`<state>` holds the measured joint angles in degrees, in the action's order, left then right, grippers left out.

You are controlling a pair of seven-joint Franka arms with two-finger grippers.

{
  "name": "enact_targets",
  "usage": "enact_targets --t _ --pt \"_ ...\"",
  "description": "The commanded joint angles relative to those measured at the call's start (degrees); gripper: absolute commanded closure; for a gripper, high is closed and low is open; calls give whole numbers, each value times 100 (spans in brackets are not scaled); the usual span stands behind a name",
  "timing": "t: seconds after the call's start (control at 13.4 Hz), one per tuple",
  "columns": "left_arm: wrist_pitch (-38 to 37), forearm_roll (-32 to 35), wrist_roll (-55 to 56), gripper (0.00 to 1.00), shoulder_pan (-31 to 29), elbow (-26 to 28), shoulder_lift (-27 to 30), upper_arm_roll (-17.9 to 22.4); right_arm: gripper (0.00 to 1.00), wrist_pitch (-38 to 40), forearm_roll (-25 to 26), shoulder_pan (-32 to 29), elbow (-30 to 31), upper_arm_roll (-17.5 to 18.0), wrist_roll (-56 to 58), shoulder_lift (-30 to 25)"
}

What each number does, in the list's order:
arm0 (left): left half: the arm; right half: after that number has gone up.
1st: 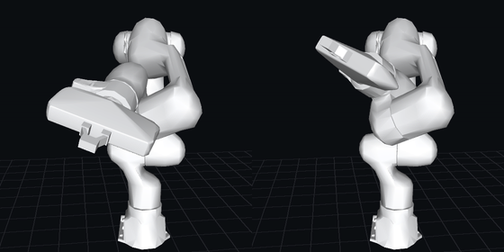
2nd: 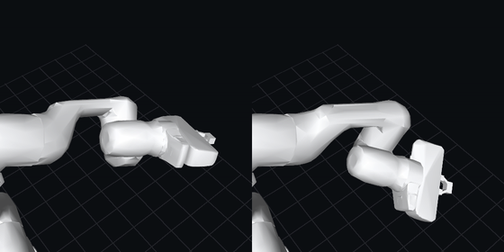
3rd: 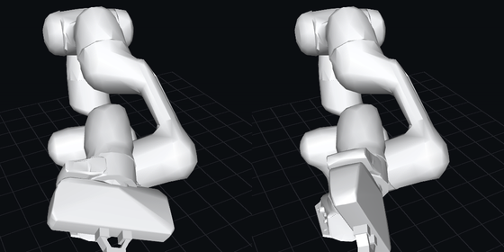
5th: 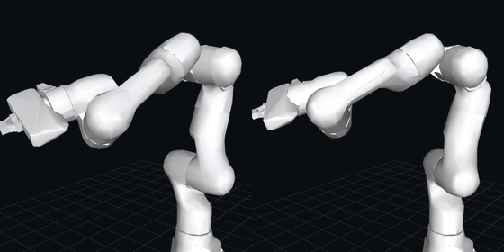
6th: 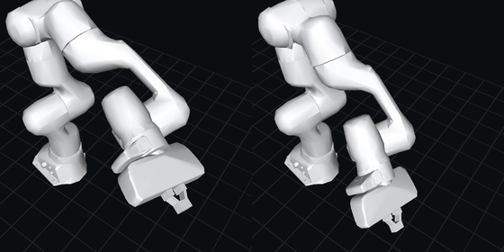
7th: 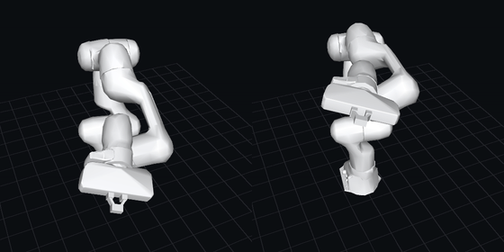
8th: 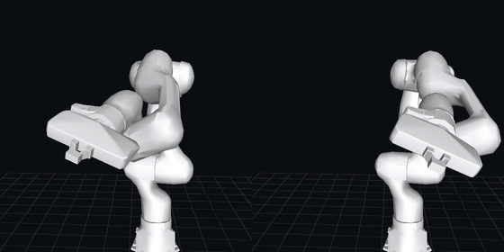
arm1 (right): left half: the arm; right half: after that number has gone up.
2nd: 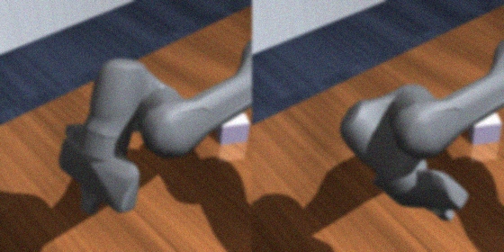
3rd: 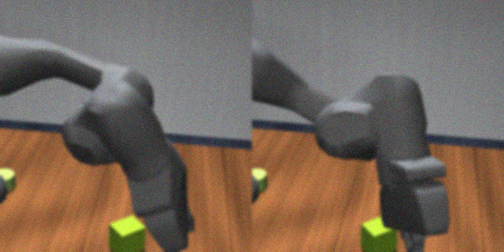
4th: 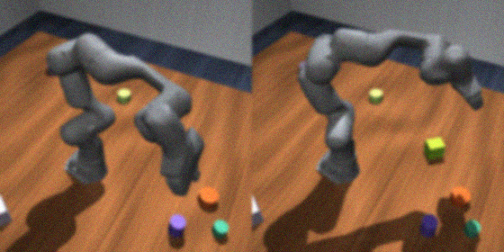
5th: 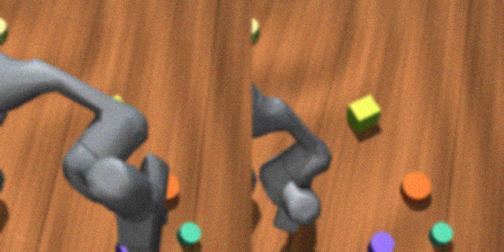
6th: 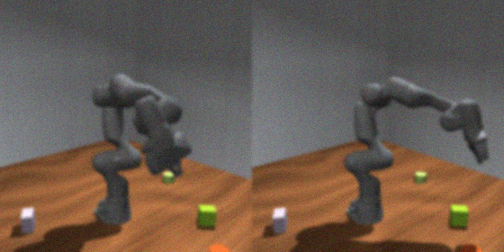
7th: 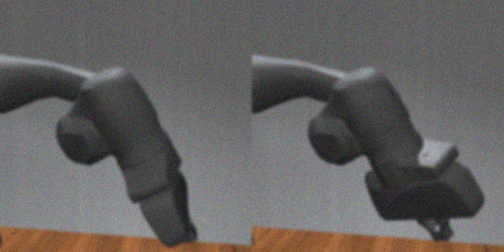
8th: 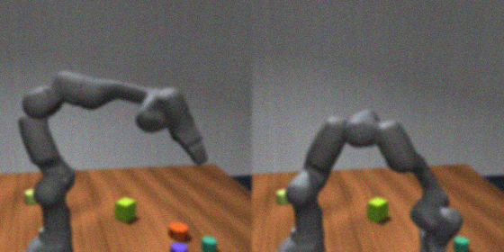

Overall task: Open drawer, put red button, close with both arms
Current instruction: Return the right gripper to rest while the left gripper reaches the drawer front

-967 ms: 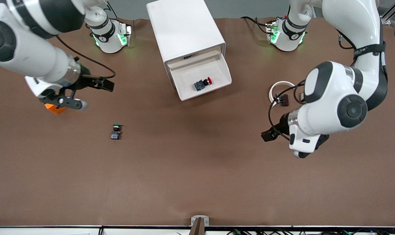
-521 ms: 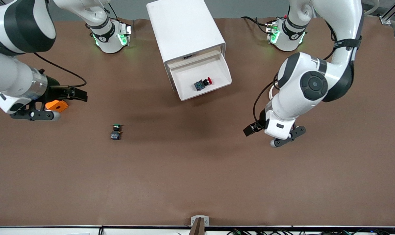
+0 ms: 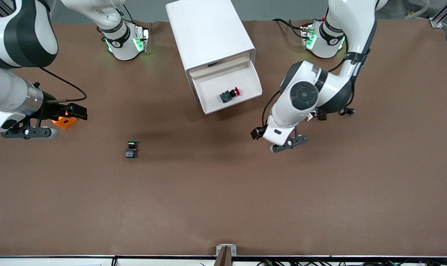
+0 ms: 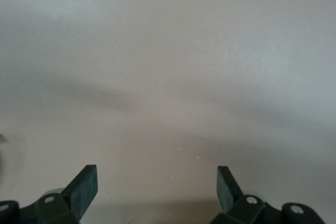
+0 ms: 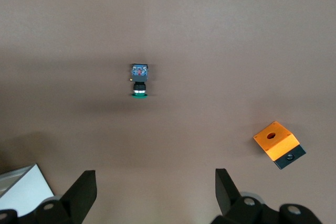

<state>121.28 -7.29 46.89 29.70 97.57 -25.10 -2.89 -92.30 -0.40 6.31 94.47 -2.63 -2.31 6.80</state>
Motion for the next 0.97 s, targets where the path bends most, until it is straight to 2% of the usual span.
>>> enact_targets --t 0.0,0.22,0.52,0.89 --pt "10 123 153 0 229 -19 -109 -10 0 -87 119 -287 230 113 414 -258" --pt "-69 70 425 0 431 -36 -249 -27 0 -69 154 -463 221 104 643 -398" --pt "-534 61 848 0 818 -54 -250 -27 0 -8 198 -648 142 113 952 -609" --pt "-667 -70 1366 0 968 -54 -311 -167 0 914 189 -613 -735 166 882 -610"
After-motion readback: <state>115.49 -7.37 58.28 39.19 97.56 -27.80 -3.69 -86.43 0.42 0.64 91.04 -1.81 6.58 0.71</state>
